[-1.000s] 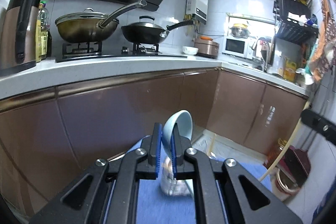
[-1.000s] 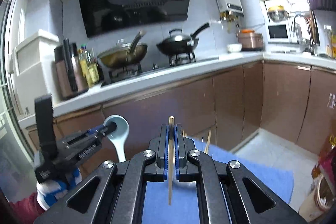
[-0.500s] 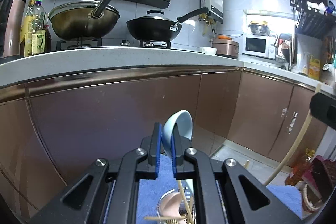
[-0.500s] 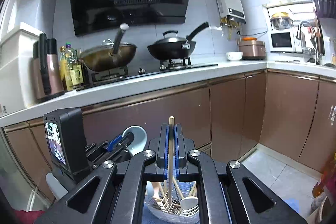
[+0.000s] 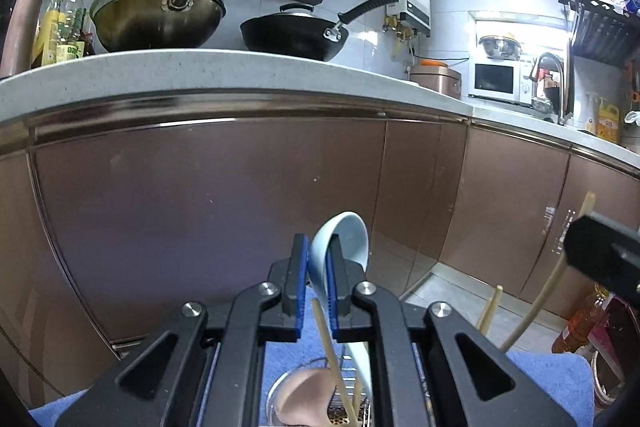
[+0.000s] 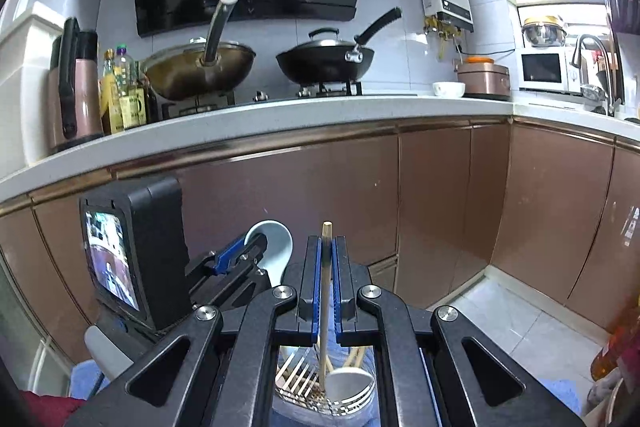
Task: Organize utensils
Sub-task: 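Release the spoon and chopstick into the holder and open both grippers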
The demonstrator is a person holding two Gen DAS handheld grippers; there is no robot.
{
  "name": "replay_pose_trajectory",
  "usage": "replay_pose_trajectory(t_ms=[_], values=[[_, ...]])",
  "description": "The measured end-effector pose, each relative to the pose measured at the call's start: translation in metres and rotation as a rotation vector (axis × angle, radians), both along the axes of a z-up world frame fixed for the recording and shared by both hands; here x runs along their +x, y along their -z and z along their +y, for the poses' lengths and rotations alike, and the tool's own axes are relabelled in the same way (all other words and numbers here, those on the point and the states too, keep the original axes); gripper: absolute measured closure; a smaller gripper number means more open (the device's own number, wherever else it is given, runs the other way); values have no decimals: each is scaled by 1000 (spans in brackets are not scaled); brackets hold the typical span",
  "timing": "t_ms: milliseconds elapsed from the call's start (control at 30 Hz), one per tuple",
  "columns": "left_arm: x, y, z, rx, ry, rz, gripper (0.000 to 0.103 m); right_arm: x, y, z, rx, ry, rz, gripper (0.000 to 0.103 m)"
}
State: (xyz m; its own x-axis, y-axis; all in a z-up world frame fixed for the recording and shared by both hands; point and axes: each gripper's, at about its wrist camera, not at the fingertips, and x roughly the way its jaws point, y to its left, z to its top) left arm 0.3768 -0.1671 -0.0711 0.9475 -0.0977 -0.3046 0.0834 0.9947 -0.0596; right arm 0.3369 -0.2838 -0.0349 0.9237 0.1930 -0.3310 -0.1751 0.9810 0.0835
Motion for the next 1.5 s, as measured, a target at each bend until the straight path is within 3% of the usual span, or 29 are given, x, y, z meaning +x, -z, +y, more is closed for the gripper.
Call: replay_pose_trajectory(t_ms=[200,333,767,933,1267,1500], values=[[-3,3,6,-15,33,39,92,-3,7,-9,19,27,26,88],[-12,-2,12,-28,52,45,65,-12,5,-11,22,39,32,79],[-61,-37,44,-37,75,20,62,-67,-25,-5,27,64,16,74],[-100,-60,69,-45,56,-15,50,-97,-37,-2,37,72,5,72],[-185,-97,112,-38,44,-20,40,-169,-44,17,38,102,-5,51],[-234,-109,134,-15,24,-25,37,-214,-46,25,61,138,-22,38]])
